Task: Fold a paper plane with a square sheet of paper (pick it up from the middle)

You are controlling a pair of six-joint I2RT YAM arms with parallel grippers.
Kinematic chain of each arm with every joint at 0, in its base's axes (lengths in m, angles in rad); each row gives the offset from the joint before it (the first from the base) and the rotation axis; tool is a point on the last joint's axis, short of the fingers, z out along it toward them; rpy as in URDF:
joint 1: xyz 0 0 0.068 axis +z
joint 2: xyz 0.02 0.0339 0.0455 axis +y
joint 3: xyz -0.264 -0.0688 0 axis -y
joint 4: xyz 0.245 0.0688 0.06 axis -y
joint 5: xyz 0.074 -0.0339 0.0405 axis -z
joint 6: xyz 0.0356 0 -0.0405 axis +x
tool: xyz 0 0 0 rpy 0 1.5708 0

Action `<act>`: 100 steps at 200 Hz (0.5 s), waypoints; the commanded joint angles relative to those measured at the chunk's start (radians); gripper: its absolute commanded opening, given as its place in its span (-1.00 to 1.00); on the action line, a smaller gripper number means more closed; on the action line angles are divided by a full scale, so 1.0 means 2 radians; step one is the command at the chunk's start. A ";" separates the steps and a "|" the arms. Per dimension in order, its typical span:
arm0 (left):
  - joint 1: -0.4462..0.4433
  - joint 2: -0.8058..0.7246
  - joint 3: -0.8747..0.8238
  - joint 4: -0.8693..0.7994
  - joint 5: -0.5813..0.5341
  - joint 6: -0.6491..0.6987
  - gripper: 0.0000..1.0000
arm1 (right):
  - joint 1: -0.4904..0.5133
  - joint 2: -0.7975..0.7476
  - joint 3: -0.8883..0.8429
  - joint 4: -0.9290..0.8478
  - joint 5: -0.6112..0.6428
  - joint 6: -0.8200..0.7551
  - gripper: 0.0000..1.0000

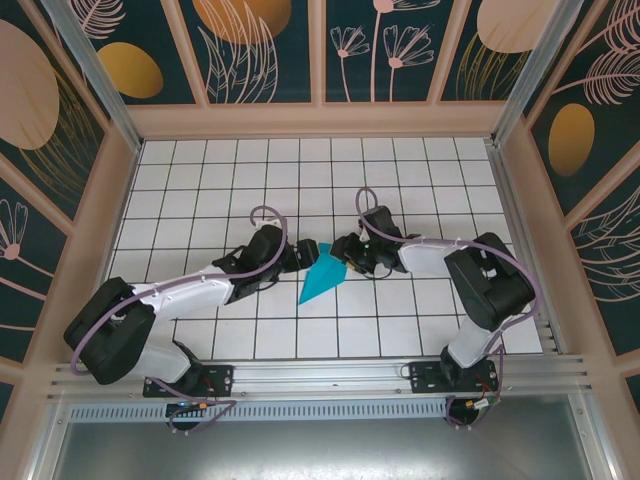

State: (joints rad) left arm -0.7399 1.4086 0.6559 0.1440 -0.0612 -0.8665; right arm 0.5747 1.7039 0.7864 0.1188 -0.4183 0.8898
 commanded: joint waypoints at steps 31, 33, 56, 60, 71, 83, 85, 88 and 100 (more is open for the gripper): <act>0.022 -0.006 -0.021 0.001 0.021 -0.024 0.80 | 0.014 0.030 0.026 0.035 -0.024 0.019 -0.09; 0.022 -0.007 -0.021 0.001 0.022 -0.024 0.80 | 0.014 0.030 0.027 0.036 -0.026 0.020 -0.10; 0.029 -0.007 -0.024 0.002 0.029 -0.026 0.82 | 0.017 0.030 0.023 0.053 -0.034 0.025 -0.13; 0.030 -0.007 -0.024 0.002 0.031 -0.026 0.82 | 0.017 0.028 0.022 0.055 -0.035 0.027 -0.13; 0.032 -0.006 -0.025 0.001 0.032 -0.027 0.83 | 0.018 0.027 0.021 0.052 -0.034 0.032 -0.14; 0.035 -0.006 -0.026 0.002 0.033 -0.027 0.84 | 0.018 0.020 0.018 0.039 -0.021 0.036 -0.14; 0.035 -0.006 -0.026 0.002 0.034 -0.027 0.84 | 0.018 0.018 0.018 0.037 -0.018 0.036 -0.14; 0.035 -0.005 -0.026 0.002 0.034 -0.027 0.84 | 0.018 0.016 0.017 0.033 -0.013 0.037 -0.14; 0.036 -0.004 -0.025 0.002 0.036 -0.025 0.85 | 0.018 0.003 0.015 0.009 0.015 0.040 -0.13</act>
State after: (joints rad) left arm -0.6785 1.4082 0.6167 0.1448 -0.0078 -0.9073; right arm 0.6025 1.7550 0.8154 0.1833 -0.4576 0.9401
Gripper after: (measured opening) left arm 0.922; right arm 0.430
